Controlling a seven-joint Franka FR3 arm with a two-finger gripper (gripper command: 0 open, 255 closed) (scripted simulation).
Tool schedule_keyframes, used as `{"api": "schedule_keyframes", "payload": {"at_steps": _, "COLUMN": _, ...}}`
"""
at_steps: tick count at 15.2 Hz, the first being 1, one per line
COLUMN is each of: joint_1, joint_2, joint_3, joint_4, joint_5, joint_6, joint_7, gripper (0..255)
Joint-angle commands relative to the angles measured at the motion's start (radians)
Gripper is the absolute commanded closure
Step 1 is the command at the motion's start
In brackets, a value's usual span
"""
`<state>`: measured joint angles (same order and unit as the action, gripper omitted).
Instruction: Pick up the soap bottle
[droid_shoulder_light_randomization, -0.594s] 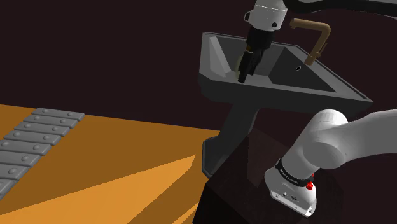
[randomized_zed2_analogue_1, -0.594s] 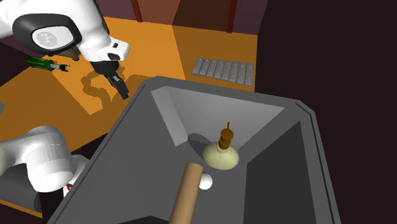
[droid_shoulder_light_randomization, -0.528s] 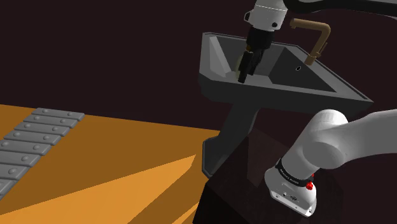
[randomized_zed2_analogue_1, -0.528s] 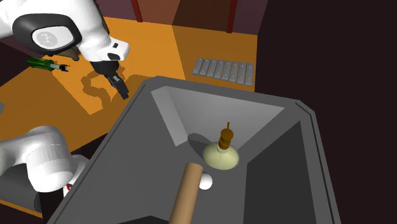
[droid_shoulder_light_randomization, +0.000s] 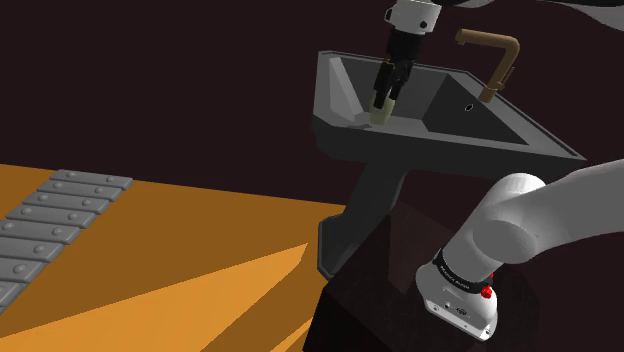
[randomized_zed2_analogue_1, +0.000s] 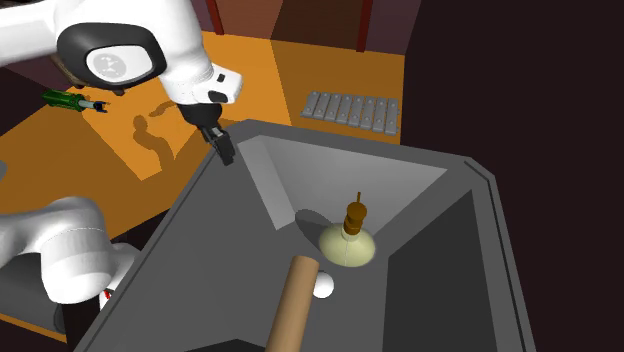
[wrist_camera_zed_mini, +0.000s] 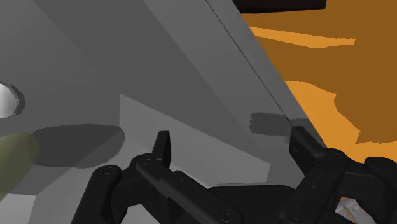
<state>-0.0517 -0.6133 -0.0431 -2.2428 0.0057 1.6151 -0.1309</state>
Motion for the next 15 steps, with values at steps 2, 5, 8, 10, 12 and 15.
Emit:
{"api": "schedule_keyframes", "payload": {"at_steps": 2, "joint_1": -0.024, "joint_2": 0.065, "joint_3": -0.044, "joint_4": 0.058, "joint_5": -0.026, "joint_6": 0.01, "joint_7": -0.038, "gripper": 0}}
{"api": "schedule_keyframes", "payload": {"at_steps": 5, "joint_1": -0.046, "joint_2": 0.138, "joint_3": -0.088, "joint_4": 0.128, "joint_5": -0.046, "joint_6": 0.017, "joint_7": -0.076, "gripper": 0}}
{"api": "schedule_keyframes", "payload": {"at_steps": 8, "joint_1": -0.065, "joint_2": 0.215, "joint_3": -0.13, "joint_4": 0.206, "joint_5": -0.058, "joint_6": 0.02, "joint_7": -0.115, "gripper": 0}}
{"api": "schedule_keyframes", "payload": {"at_steps": 10, "joint_1": -0.078, "joint_2": 0.268, "joint_3": -0.158, "joint_4": 0.263, "joint_5": -0.061, "joint_6": 0.019, "joint_7": -0.141, "gripper": 0}}
{"api": "schedule_keyframes", "payload": {"at_steps": 12, "joint_1": -0.09, "joint_2": 0.324, "joint_3": -0.186, "joint_4": 0.324, "joint_5": -0.061, "joint_6": 0.016, "joint_7": -0.169, "gripper": 0}}
{"api": "schedule_keyframes", "payload": {"at_steps": 15, "joint_1": -0.11, "joint_2": 0.412, "joint_3": -0.227, "joint_4": 0.424, "joint_5": -0.053, "joint_6": 0.007, "joint_7": -0.211, "gripper": 0}}
